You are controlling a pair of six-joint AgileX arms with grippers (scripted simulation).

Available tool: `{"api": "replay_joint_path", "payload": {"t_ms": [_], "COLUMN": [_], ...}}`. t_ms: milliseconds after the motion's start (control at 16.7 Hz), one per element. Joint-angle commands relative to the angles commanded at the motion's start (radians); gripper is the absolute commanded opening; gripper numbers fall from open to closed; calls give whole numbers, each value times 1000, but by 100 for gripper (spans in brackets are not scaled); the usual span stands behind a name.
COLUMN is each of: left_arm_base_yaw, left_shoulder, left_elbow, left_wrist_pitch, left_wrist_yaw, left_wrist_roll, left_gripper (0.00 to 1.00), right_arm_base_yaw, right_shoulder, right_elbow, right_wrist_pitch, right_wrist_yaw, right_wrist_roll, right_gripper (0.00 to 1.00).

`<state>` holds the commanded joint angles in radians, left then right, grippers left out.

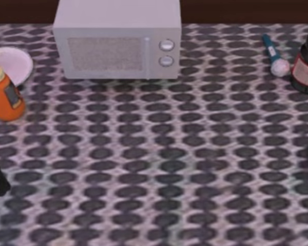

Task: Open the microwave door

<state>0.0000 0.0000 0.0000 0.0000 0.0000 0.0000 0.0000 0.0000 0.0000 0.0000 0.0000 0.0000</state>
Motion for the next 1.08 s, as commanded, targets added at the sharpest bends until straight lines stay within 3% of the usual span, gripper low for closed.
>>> {"api": "replay_joint_path", "payload": {"t_ms": [240,480,1080], "left_arm_base_yaw": [-11,-69,-335], "left_shoulder": [30,215,1165], "left_elbow": [30,217,1191], "left_wrist_pitch": [-19,-131,-635], "left_wrist_yaw": [-5,-33,-166], "left_wrist_roll": [-9,-61,-303], "left_gripper": [100,100,100], "right_arm_base_yaw": [0,0,0], "right_shoulder": [0,0,0], "right_elbow": [0,0,0], "right_wrist_pitch": [0,0,0], "right_wrist_yaw": [0,0,0], "right_wrist_roll": [0,0,0], "right_gripper": [100,100,100]}}
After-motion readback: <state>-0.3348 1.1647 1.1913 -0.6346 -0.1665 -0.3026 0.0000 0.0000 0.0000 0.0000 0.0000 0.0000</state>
